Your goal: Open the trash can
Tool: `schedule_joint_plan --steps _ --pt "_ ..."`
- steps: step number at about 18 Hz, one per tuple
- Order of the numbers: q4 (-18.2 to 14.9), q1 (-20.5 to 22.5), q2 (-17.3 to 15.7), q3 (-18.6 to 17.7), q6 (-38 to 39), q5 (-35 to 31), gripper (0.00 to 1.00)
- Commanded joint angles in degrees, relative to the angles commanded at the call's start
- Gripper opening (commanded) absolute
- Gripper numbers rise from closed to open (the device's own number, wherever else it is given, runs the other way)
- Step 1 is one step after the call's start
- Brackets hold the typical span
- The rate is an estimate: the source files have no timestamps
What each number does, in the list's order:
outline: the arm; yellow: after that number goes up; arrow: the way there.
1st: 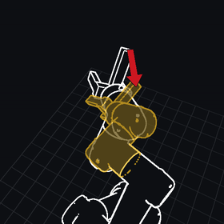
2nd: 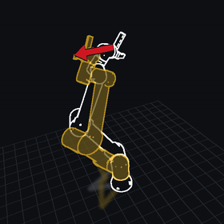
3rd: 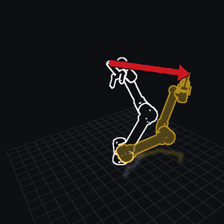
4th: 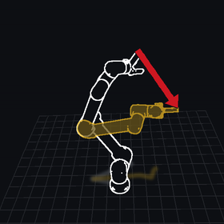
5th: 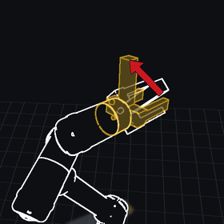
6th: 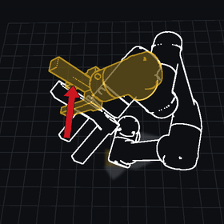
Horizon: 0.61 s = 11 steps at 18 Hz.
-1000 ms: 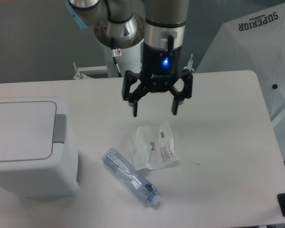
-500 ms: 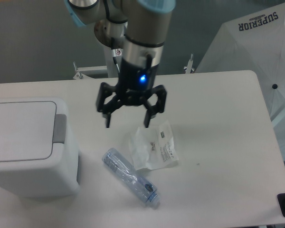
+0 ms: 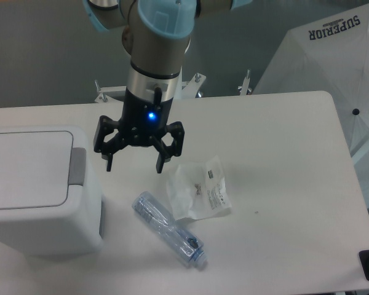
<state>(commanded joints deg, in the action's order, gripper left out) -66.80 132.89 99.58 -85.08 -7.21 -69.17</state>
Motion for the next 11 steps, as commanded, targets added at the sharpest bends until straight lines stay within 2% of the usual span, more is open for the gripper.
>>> schedule_joint_plan --steps 11 --pt "0.0 -1.5 -0.2 -0.3 0.0 -0.1 1.00"
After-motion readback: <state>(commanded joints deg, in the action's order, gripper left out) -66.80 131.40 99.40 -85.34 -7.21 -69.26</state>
